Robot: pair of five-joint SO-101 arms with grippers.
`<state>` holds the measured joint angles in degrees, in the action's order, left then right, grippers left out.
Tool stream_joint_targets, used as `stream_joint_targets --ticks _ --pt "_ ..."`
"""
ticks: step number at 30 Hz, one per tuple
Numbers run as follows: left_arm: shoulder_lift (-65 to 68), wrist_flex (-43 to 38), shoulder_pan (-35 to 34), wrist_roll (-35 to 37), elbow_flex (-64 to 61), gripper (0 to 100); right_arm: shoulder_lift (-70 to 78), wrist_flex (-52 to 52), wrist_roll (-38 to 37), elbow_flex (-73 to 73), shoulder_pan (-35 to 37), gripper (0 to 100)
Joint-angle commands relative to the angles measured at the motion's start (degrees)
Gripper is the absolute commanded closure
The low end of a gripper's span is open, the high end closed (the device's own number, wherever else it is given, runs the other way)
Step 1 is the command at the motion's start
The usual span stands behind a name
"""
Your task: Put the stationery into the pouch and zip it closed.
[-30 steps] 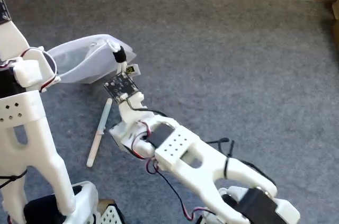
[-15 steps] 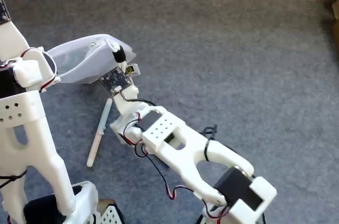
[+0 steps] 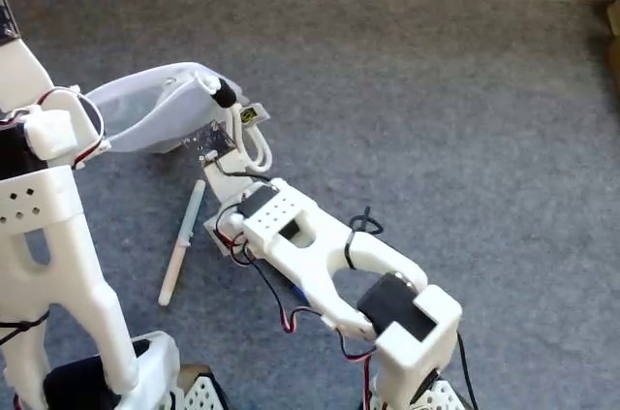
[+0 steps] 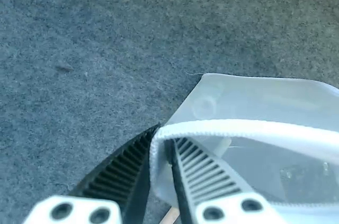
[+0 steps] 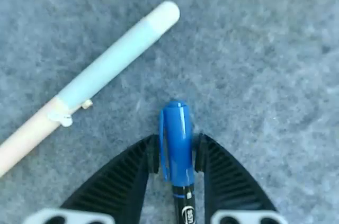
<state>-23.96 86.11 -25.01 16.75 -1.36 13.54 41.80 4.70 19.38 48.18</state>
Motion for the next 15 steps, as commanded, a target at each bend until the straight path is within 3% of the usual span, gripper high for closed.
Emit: stream_joint_targets --ticks 1,15 --pt "-1.5 -0.7 -1.0 0.1 0.3 99 2.0 4.7 -0.6 -7.1 -0.7 88.2" --pt "-1.5 -1.1 -0.9 0.1 -0.4 99 7.9 14.8 -0.7 -15.6 -0.6 88.2"
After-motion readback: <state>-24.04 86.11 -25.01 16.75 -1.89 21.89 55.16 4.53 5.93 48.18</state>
